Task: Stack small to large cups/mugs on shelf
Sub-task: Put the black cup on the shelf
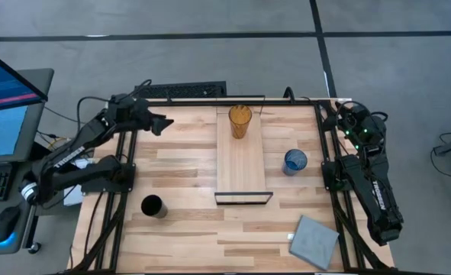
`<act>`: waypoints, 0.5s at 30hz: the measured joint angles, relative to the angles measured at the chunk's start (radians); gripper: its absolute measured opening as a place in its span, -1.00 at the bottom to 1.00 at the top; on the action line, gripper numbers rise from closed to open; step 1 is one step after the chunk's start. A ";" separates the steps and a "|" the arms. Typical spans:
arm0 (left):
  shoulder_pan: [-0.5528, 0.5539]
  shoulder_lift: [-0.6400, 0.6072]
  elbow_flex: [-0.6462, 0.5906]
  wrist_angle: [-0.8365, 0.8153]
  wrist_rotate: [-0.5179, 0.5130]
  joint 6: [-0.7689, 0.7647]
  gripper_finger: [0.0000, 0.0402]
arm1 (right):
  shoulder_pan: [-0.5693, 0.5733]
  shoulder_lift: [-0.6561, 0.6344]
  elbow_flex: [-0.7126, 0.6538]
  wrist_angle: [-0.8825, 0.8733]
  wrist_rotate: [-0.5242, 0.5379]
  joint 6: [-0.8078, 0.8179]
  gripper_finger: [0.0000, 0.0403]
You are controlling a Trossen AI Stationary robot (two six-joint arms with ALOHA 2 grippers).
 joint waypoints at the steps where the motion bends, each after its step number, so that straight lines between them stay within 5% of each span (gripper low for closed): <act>1: 0.000 0.005 0.000 0.007 0.039 0.021 0.46 | 0.000 0.000 0.000 0.000 0.000 0.000 0.06; 7: -0.001 0.012 0.000 0.022 0.446 0.181 0.46 | 0.000 0.000 0.000 0.000 0.000 -0.001 0.06; 15: -0.043 0.009 0.000 -0.055 0.687 0.054 0.46 | 0.000 0.000 0.000 0.000 0.000 -0.002 0.06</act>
